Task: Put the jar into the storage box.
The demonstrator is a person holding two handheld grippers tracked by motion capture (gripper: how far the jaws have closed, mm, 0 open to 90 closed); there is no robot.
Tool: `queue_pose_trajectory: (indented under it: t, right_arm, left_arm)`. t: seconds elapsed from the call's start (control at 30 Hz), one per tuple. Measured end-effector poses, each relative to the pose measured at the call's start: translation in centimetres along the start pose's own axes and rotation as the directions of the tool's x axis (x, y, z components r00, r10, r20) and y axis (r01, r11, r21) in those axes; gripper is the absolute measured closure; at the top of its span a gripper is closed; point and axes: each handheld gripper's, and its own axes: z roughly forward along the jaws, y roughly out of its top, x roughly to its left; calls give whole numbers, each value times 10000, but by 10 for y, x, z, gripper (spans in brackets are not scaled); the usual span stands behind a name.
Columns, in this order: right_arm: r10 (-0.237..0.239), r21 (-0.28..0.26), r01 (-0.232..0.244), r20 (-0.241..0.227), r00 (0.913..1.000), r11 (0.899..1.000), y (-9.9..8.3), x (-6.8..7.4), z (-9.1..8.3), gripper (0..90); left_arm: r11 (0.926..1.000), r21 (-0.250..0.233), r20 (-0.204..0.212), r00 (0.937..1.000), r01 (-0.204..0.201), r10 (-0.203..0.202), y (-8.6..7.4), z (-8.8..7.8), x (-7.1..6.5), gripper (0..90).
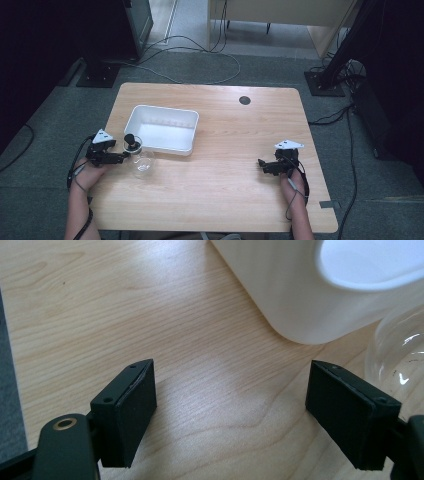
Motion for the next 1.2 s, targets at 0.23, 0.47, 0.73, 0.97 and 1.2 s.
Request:
queue_pose_trajectory:
  t: [0.23,0.47,0.73,0.97,1.2]
  right_arm:
    - [-2,1,2,0,10000,10000,0,0,0,0]
    - [-2,0,2,0,10000,10000,0,0,0,0]
    - [-1,0,1,1,10000,10000,0,0,0,0]
    - [8,-2,-8,0,10000,10000,0,0,0,0]
    - [-1,0,1,0,10000,10000,0,0,0,0]
  left_arm:
    - [9976,672,-116,9998,177,-170,4,-5,0,204]
    - [9971,755,367,9993,58,-86,6,-14,-3,204]
    - [9996,202,1015,9947,-203,182,11,-37,-6,228]
    - [9985,-223,1549,9865,-496,525,15,-49,-13,231]
    - [9945,-402,1827,9778,-965,1023,21,-60,-22,231]
